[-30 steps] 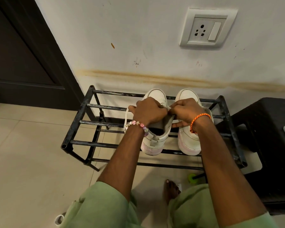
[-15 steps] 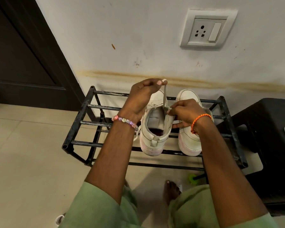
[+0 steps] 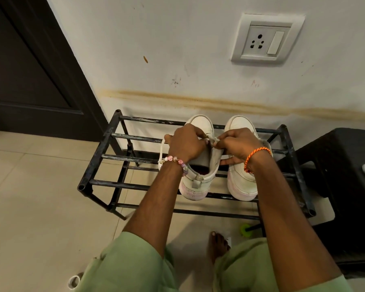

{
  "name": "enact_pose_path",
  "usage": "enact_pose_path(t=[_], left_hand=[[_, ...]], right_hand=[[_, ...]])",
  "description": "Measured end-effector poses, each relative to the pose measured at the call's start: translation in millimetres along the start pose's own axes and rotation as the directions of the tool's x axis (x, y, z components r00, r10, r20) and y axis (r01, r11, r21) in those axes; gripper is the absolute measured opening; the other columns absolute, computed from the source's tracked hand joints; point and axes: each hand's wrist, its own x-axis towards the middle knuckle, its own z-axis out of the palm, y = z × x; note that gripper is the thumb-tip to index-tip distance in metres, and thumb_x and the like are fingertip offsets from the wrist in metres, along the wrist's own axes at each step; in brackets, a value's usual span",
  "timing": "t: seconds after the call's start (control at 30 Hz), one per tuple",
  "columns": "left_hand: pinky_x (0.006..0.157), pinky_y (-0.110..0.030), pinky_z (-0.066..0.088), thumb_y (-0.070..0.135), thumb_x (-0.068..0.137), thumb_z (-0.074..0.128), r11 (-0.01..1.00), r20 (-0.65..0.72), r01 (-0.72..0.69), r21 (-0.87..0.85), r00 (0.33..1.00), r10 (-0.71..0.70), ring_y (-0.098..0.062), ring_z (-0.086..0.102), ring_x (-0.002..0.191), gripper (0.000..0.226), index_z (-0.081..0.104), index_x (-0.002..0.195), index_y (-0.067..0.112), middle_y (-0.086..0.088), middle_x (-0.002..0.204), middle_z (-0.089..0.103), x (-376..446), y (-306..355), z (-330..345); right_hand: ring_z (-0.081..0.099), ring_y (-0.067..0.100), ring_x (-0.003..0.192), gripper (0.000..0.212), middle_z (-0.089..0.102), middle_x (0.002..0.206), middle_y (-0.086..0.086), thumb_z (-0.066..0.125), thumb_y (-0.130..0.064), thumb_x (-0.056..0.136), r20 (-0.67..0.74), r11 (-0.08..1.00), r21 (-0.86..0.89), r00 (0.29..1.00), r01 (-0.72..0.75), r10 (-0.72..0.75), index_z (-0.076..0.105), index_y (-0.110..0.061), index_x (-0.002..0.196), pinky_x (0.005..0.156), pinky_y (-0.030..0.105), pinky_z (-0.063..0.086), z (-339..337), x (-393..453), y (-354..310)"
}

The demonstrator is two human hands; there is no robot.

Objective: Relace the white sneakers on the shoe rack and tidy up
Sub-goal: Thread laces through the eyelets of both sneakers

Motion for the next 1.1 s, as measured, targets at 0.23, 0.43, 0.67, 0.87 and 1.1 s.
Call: enact_pose_path(t=[0.23, 0.43, 0.67, 0.87, 1.1], left_hand=[[0.086, -0.027, 0.053, 0.009, 0.08, 0.072, 0.787, 0.094, 0.095, -0.61, 0.994, -0.047, -0.009, 0.063, 0.084, 0.004, 0.074, 0.082, 0.012, 0.003, 0.079, 0.07, -0.9, 2.9, -12.1], [0.072, -0.015, 0.046, 0.006, 0.086, 0.063, 0.411, 0.073, 0.093, -0.907, 0.995, -0.065, -0.008, 0.058, 0.086, 0.01, 0.068, 0.081, 0.013, 0.002, 0.089, 0.069, 1.6, 8.5, -35.4], [0.061, -0.026, 0.048, 0.022, 0.087, 0.056, 0.747, 0.028, 0.117, -0.654, 0.991, -0.131, -0.015, 0.053, 0.071, 0.011, 0.056, 0.093, 0.012, 0.002, 0.078, 0.056, 7.2, 2.2, -21.1], [0.085, -0.036, 0.021, 0.042, 0.08, 0.065, 1.0, -0.021, -0.013, -0.003, 1.0, 0.013, -0.019, 0.052, 0.107, 0.023, 0.07, 0.099, 0.03, 0.006, 0.103, 0.066, -1.3, 7.2, -1.4], [0.091, -0.038, 0.025, 0.032, 0.086, 0.065, 0.997, -0.053, -0.014, 0.081, 0.998, 0.018, -0.023, 0.053, 0.112, 0.019, 0.072, 0.102, 0.024, 0.0, 0.111, 0.067, 1.1, 0.5, 4.7]], right_hand=[[0.063, 0.022, 0.077, 0.016, 0.063, 0.082, 0.01, 0.062, 0.004, 0.084, 0.008, 1.0, 0.017, 1.0, -0.008, 0.008, 0.061, -0.01, 0.077, 0.051, 0.032, 0.057, -1.6, -0.7, 0.0], [0.062, 0.018, 0.071, 0.016, 0.062, 0.08, 0.009, 0.061, 0.004, 0.086, 0.024, 1.0, 0.025, 1.0, 0.0, 0.0, 0.059, -0.01, 0.077, 0.052, 0.031, 0.054, -1.0, -2.8, -0.1], [0.062, 0.017, 0.072, 0.017, 0.062, 0.08, 0.008, 0.061, 0.004, 0.085, 0.021, 1.0, 0.018, 1.0, -0.003, 0.003, 0.06, -0.01, 0.077, 0.05, 0.03, 0.057, 0.3, -3.1, -0.3], [0.062, 0.019, 0.073, 0.014, 0.062, 0.084, 0.011, 0.061, 0.003, 0.086, -0.001, 1.0, 0.01, 1.0, 0.0, 0.0, 0.06, -0.009, 0.077, 0.047, 0.029, 0.057, 1.2, -5.7, -1.6], [0.061, 0.019, 0.077, 0.013, 0.062, 0.089, 0.011, 0.062, 0.003, 0.085, 0.002, 1.0, 0.013, 1.0, -0.003, 0.003, 0.06, -0.008, 0.078, 0.046, 0.028, 0.056, 1.4, -6.5, -3.2]])
